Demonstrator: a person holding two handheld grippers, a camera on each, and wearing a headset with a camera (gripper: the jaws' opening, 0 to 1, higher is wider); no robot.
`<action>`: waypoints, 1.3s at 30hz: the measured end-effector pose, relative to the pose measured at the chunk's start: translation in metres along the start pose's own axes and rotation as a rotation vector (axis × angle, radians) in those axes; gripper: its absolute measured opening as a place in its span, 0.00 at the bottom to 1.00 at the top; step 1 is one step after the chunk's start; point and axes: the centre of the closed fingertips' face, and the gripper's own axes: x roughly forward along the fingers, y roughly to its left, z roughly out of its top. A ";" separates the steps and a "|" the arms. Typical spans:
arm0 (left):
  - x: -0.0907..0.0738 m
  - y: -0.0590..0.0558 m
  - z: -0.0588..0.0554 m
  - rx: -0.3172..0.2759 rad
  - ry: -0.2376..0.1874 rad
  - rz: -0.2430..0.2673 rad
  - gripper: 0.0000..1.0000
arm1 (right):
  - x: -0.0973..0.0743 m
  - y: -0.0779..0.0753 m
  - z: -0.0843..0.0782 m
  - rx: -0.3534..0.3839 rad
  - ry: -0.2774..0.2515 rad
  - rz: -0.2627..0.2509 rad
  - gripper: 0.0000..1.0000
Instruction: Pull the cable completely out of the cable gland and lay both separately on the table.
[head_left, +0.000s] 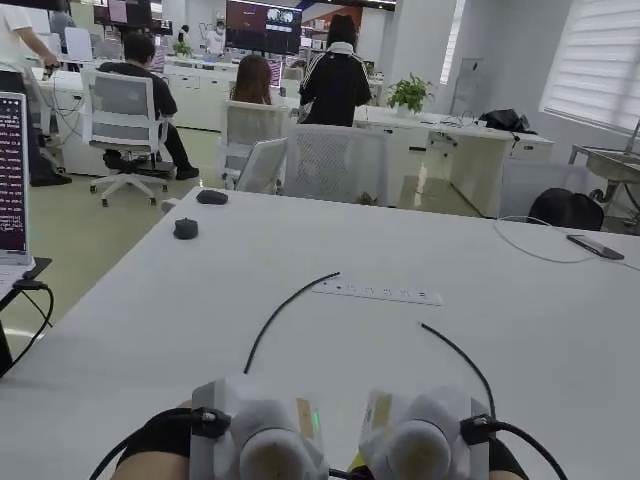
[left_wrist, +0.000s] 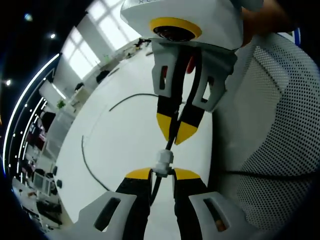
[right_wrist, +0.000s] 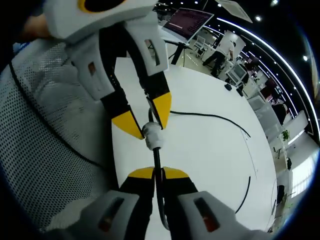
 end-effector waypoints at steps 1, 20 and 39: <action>0.000 -0.001 -0.001 0.008 0.012 0.003 0.16 | 0.000 0.000 0.000 0.012 -0.007 0.007 0.03; -0.003 0.013 -0.021 -0.048 0.076 0.059 0.15 | -0.004 -0.017 -0.059 0.153 0.218 -0.072 0.13; 0.000 0.008 -0.014 -0.024 0.060 0.036 0.15 | 0.002 0.005 0.002 -0.003 -0.037 0.036 0.03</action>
